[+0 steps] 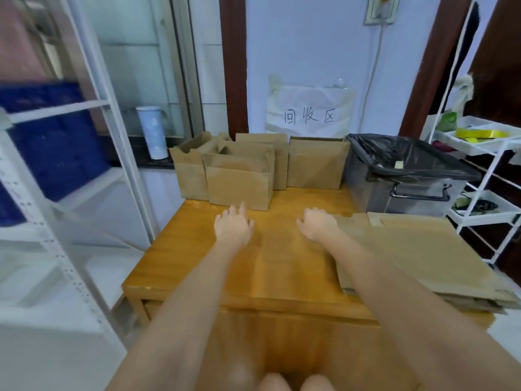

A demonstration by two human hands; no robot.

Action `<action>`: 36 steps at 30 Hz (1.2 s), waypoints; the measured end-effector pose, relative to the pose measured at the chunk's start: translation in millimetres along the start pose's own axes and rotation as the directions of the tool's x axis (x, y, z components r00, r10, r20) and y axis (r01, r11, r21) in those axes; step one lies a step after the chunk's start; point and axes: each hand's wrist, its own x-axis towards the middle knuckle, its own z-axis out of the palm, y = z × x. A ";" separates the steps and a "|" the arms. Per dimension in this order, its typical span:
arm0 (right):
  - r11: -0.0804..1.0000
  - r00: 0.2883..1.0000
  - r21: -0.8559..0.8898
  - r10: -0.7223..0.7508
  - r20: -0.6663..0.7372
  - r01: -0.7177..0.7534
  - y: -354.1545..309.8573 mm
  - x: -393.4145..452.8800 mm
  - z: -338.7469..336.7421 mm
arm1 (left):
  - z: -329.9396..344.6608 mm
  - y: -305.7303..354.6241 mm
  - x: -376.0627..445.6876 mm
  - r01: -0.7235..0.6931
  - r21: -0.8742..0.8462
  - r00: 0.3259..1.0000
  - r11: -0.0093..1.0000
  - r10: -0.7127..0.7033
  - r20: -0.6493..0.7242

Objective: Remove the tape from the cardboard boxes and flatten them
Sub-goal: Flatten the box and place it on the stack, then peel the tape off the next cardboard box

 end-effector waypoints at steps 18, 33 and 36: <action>0.902 0.995 0.423 0.096 0.007 -0.090 -77.9 126.6 48.3 | 31.0 -91.6 112.1 0.165 -0.359 0.976 0.919 -0.204 -0.074; 0.712 0.995 0.702 0.090 -0.045 -0.032 -70.6 155.3 53.9 | 41.9 -84.7 137.0 0.082 -0.563 0.964 0.822 -0.208 -0.164; 0.694 0.993 0.719 0.106 -0.060 -0.031 -66.8 146.0 52.8 | 42.2 -86.3 131.4 0.072 -0.569 0.958 0.819 -0.216 -0.190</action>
